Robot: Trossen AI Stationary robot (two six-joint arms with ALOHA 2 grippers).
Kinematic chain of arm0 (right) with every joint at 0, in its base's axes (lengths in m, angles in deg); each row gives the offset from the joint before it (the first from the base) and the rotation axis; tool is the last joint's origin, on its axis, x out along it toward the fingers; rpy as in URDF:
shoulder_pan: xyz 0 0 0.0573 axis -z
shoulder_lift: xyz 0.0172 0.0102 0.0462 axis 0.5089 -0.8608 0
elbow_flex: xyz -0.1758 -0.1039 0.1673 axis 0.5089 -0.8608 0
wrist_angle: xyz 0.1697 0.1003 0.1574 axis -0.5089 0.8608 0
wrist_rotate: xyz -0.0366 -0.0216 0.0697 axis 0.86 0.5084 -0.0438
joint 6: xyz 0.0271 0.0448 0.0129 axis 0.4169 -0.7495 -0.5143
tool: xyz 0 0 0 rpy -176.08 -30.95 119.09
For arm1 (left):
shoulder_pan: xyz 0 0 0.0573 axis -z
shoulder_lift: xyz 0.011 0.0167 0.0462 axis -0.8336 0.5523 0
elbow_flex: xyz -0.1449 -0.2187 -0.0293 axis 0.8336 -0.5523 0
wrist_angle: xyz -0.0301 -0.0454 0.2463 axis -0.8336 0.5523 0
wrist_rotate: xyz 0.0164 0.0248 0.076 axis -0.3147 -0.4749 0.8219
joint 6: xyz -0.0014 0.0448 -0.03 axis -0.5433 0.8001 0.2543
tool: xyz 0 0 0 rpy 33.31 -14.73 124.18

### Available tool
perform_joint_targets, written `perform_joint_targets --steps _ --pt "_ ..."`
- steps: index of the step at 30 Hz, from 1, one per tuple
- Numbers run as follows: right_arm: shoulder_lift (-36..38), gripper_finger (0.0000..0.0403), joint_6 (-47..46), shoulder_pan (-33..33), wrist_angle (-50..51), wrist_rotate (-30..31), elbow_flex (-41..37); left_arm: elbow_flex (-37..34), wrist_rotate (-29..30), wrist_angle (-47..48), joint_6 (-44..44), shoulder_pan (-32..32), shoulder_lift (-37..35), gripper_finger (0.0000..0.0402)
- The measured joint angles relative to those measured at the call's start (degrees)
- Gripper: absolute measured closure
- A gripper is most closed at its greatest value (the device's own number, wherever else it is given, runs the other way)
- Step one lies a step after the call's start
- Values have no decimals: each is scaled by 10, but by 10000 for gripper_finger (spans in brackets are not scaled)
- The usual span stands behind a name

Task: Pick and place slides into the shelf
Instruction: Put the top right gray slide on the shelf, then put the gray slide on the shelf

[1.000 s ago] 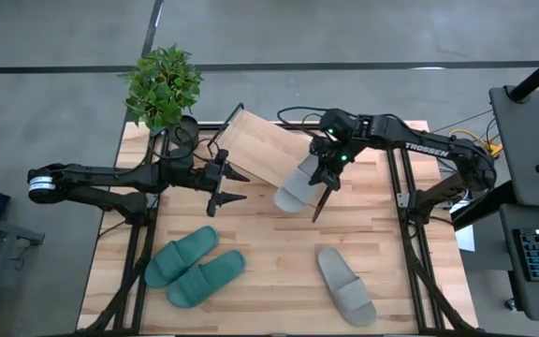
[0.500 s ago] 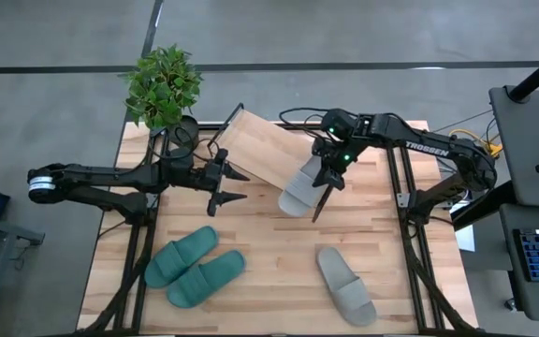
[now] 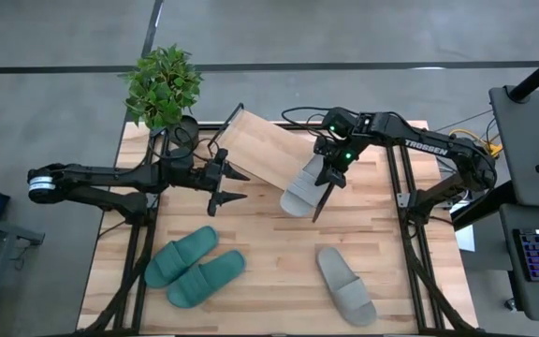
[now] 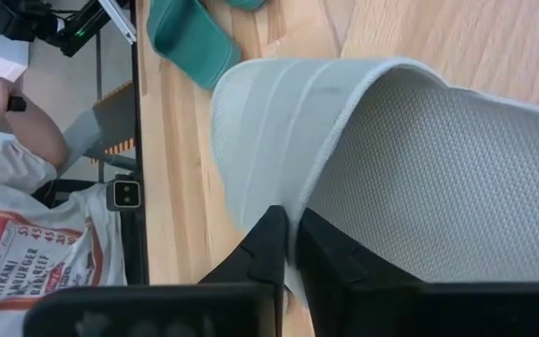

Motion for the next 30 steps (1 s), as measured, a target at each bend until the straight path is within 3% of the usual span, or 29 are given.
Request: perform_joint_targets --steps 16,30 --pt "2 283 -2 5 28 24 0 0 0 -1 0 0 0 180" --pt "50 278 22 4 73 26 41 0 0 -1 0 0 0 180"
